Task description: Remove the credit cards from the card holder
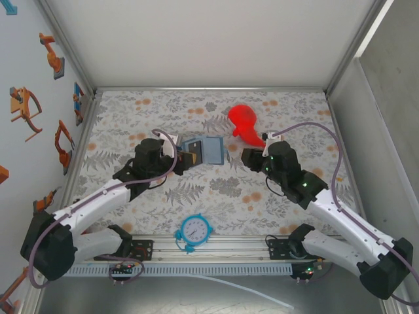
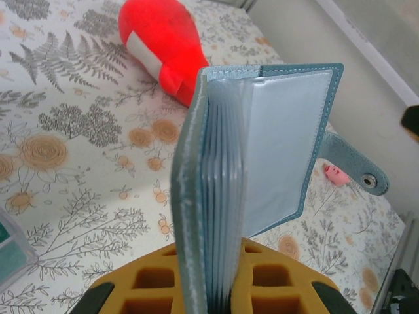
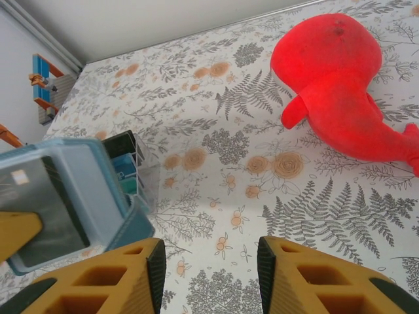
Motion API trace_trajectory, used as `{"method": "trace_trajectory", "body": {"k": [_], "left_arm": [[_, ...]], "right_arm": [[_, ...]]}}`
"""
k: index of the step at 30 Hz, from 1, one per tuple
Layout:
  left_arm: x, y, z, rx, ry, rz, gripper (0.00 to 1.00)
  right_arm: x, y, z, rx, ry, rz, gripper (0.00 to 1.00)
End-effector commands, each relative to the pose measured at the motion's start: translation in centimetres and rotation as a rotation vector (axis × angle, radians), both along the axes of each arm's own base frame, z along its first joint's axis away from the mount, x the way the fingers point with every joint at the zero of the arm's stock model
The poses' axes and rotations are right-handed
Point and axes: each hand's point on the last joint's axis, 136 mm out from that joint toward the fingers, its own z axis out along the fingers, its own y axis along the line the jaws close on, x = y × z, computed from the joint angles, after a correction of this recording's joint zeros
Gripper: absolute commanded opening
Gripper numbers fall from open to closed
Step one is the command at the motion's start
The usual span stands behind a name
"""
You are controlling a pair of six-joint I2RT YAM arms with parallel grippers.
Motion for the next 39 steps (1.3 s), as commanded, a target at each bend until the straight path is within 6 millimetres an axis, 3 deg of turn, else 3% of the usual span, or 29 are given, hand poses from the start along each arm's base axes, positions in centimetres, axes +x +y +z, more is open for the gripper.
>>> {"method": "trace_trajectory", "body": {"k": [1, 11, 27, 34, 39], "left_arm": [[0.1, -0.7, 0.5, -0.02, 0.019, -0.013, 0.0], [-0.3, -4.3, -2.5, 0.026, 0.187, -0.006, 0.0], [-0.5, -11.5, -8.1, -0.058, 0.485, -0.004, 0.0], [-1.1, -12.5, -10.2, -0.053, 0.578, -0.012, 0.0], [-1.4, -12.8, -11.6, -0.028, 0.627, -0.025, 0.09]], "right_arm": [[0.0, 0.1, 1.7, 0.032, -0.039, 0.007, 0.41], [-0.2, 0.5, 1.9, 0.049, -0.037, 0.027, 0.43], [-0.1, -0.7, -1.0, -0.062, 0.013, -0.008, 0.5], [0.2, -0.2, -3.4, -0.101, 0.089, 0.008, 0.5], [0.5, 0.3, -4.7, -0.108, 0.129, 0.021, 0.5]]}}
